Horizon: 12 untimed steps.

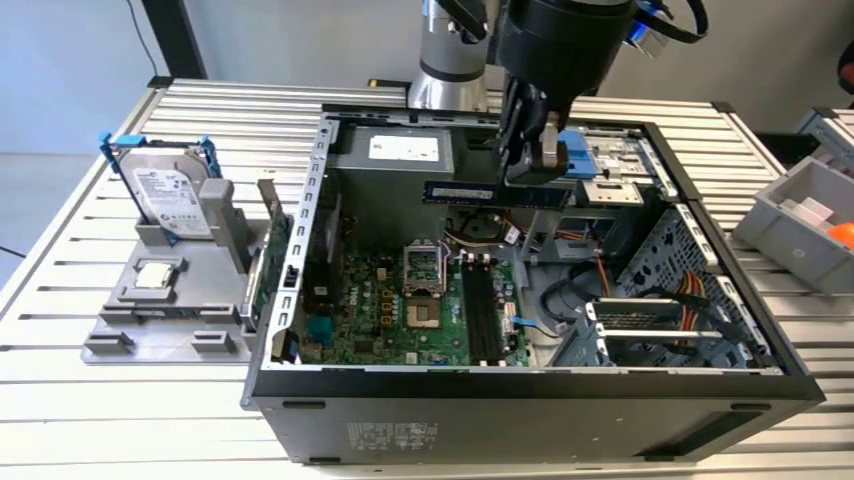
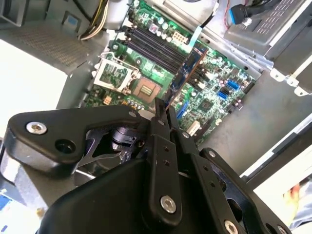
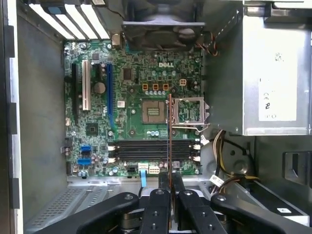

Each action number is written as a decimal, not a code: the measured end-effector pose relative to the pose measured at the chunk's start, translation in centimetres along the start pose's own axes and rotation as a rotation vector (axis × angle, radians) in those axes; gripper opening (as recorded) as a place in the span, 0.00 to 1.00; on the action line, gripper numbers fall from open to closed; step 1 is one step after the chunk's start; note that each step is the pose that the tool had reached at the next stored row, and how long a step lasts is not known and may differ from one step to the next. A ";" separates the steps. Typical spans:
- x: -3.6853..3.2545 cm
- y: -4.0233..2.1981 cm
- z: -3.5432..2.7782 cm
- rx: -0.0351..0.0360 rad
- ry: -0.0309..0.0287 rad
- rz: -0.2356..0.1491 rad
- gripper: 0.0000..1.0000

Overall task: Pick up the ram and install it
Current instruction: 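Pick up the ram and move it above insertion slot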

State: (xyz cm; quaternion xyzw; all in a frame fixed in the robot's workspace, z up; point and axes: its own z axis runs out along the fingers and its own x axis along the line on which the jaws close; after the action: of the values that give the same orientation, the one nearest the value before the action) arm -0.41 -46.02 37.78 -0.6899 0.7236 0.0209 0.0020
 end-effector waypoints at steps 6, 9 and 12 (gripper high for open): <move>-0.10 -0.48 0.19 0.0012 -0.0009 0.039 0.00; -0.25 -0.66 0.25 0.0019 -0.0011 0.054 0.00; -0.72 -1.21 0.32 0.0035 -0.0016 0.054 0.00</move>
State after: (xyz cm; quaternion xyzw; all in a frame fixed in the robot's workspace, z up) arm 0.83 -45.34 37.46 -0.6701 0.7420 0.0202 0.0032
